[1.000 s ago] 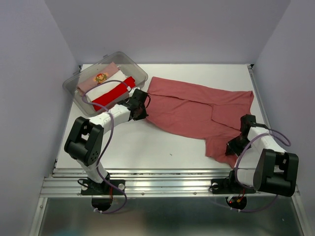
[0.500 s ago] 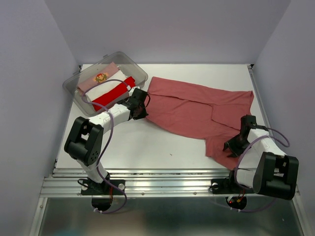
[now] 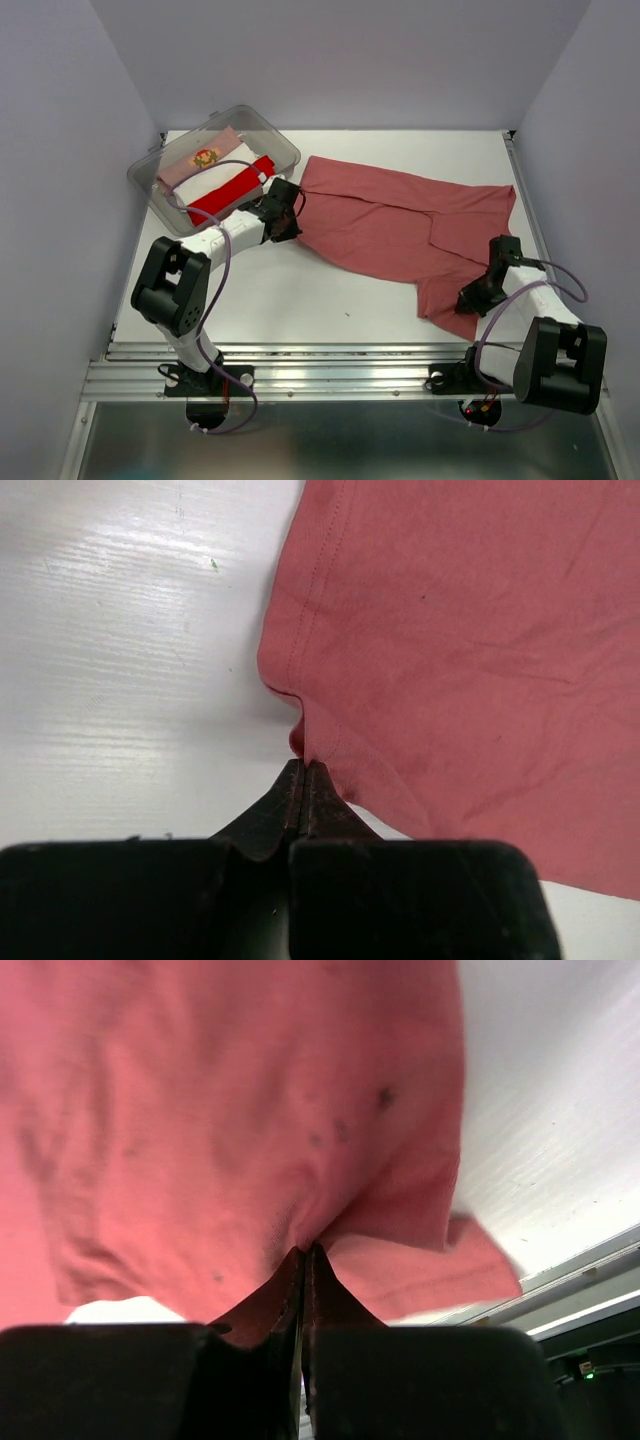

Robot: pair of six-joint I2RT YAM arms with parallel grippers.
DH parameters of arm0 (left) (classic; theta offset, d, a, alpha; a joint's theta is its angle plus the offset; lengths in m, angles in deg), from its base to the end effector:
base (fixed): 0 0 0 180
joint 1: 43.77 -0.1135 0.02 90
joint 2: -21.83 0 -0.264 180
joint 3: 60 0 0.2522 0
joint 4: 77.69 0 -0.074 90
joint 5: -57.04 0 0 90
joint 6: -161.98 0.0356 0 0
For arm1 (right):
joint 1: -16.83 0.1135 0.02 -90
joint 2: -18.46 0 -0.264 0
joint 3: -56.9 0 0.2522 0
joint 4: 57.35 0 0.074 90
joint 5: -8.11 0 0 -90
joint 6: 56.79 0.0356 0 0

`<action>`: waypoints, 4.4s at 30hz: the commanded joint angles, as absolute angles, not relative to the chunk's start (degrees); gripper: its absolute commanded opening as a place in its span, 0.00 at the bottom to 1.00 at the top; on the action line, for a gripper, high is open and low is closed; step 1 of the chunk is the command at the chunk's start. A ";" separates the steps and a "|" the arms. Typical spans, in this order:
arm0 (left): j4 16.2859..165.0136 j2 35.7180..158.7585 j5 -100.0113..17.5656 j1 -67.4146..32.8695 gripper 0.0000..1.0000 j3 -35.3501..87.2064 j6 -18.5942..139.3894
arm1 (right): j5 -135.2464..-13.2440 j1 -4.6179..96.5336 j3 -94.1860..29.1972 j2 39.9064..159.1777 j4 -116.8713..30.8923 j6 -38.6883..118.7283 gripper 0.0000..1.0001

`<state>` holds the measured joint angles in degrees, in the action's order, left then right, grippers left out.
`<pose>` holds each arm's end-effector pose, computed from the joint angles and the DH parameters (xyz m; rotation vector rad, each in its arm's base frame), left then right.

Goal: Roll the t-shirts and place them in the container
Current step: Fold the T-shirt at the center of the board.

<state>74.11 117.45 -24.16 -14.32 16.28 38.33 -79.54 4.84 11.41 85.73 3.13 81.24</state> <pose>0.3140 -0.1710 0.2122 -0.1605 2.4088 -0.3323 0.1636 -0.0333 0.1548 1.5085 2.6202 0.1222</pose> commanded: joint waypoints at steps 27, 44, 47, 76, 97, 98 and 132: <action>70.88 131.43 -23.12 -18.81 0.00 39.36 43.06 | -87.51 4.61 -11.63 98.01 -6.50 71.87 0.54; 70.62 132.49 -24.17 -18.72 0.00 40.60 43.94 | -87.24 2.94 -2.82 94.66 -7.28 75.75 0.54; 70.70 132.40 -24.08 -18.72 0.00 40.33 43.94 | -88.21 2.42 -2.91 96.50 -8.07 75.22 0.54; 66.93 133.89 -22.68 -19.25 0.00 46.92 44.99 | -91.20 1.36 -7.92 91.76 -11.24 76.45 0.01; 64.20 140.83 -23.65 -19.69 0.00 56.15 47.11 | -94.54 0.83 -23.30 97.56 -11.50 75.48 0.01; 64.20 141.01 -23.82 -19.69 0.00 56.24 47.19 | -94.19 0.83 -23.57 98.17 -12.20 75.65 0.01; 63.15 150.41 -19.34 -19.69 0.00 65.29 47.81 | -89.54 0.83 -36.31 116.28 -17.48 73.28 0.01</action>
